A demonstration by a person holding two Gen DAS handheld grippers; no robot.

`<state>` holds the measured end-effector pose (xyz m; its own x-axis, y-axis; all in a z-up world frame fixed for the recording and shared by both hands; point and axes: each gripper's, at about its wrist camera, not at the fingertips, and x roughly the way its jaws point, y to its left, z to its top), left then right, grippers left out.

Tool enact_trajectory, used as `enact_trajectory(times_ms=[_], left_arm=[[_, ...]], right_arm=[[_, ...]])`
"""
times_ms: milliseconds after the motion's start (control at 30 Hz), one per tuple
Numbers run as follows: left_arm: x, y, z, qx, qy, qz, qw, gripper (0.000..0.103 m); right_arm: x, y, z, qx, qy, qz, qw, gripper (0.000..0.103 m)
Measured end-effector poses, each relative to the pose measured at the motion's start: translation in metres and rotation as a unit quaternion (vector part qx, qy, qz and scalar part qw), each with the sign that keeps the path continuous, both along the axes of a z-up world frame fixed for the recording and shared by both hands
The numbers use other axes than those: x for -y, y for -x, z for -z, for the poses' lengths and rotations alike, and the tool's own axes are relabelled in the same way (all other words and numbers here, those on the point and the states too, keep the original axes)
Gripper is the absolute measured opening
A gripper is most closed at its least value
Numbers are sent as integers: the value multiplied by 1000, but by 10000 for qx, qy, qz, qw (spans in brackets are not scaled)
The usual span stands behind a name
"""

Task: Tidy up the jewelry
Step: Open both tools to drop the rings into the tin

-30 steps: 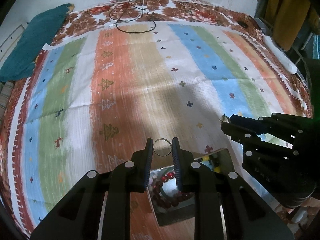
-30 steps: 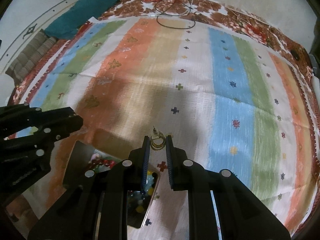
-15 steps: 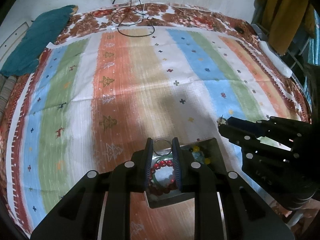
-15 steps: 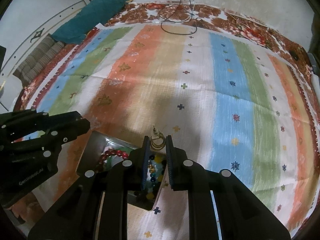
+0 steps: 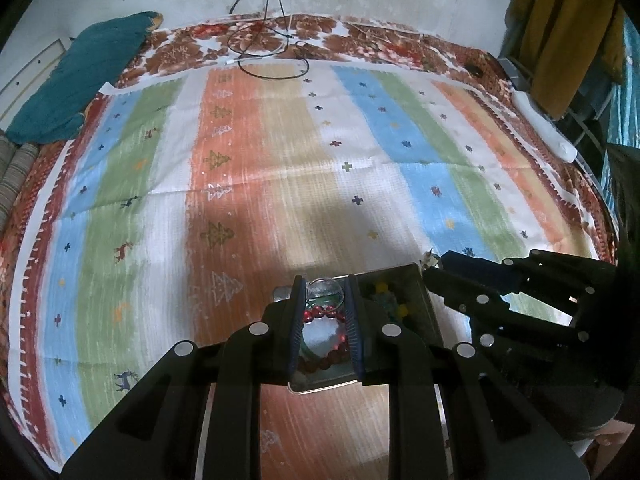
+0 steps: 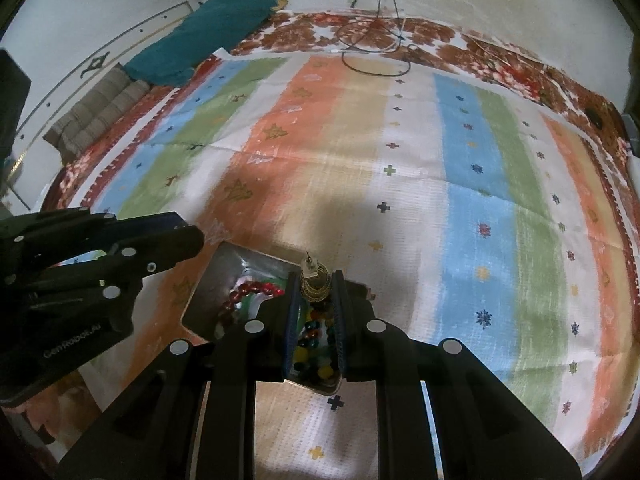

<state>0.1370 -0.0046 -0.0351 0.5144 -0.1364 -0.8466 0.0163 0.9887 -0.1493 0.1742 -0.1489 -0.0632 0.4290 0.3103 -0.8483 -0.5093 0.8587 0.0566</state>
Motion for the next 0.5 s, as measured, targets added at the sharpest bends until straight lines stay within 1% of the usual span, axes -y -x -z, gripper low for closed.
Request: enact_trajectory(times_ms=[67,100,167,333,500], left_arm=[[0,0,0,-4,4,-23,10000,20],[-1,0,-1,8,2,-53,10000,22],[-3,2,-2,38,8,-116,9999,22],[-8,8,-4,40,55,-230,9997,23],[-4,20,-6,79,21,-220,9997,26]], right_arm=[[1,0,-1,46,28,44,10000,19],[1,1,-2,57,42,57,10000,22],[3,1,-2,35,33,72,10000,28],[13,4,-3,17,19,175,9998,31],[20,14,-8,92,-4,220,9997,38]])
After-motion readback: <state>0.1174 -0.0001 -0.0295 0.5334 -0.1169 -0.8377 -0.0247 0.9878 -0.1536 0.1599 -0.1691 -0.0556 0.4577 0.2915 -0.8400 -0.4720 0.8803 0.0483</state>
